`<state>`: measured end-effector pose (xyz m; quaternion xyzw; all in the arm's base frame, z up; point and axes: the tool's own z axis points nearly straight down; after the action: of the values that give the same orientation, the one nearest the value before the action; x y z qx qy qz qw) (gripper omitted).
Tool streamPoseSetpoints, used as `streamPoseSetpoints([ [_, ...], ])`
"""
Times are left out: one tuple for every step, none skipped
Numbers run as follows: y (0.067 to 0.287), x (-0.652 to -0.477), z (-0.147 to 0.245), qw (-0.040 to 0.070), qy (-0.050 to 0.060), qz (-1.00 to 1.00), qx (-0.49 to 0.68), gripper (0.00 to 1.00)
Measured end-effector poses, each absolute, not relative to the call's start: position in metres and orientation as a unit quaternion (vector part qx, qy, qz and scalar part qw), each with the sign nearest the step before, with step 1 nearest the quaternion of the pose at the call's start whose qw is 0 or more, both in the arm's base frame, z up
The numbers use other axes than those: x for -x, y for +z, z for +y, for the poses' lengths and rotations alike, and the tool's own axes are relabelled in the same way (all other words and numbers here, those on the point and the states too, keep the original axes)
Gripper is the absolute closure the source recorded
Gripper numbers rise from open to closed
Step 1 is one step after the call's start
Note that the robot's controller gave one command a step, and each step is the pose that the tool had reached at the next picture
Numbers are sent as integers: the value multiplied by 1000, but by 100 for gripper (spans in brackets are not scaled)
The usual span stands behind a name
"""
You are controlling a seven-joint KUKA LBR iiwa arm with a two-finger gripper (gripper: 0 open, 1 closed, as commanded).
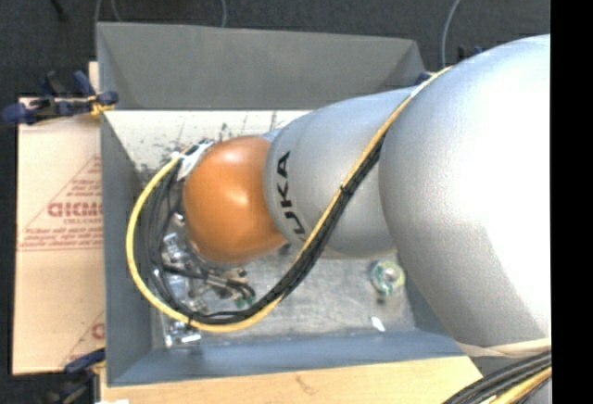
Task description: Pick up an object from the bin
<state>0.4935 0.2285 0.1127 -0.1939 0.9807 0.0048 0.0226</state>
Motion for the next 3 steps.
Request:
streamPoseSetpoints([
  [105, -494, 226, 13, 3, 964, 264, 0],
  [94, -506, 229, 18, -1, 894, 448, 0],
  [90, -501, 228, 9, 0, 894, 447, 100],
])
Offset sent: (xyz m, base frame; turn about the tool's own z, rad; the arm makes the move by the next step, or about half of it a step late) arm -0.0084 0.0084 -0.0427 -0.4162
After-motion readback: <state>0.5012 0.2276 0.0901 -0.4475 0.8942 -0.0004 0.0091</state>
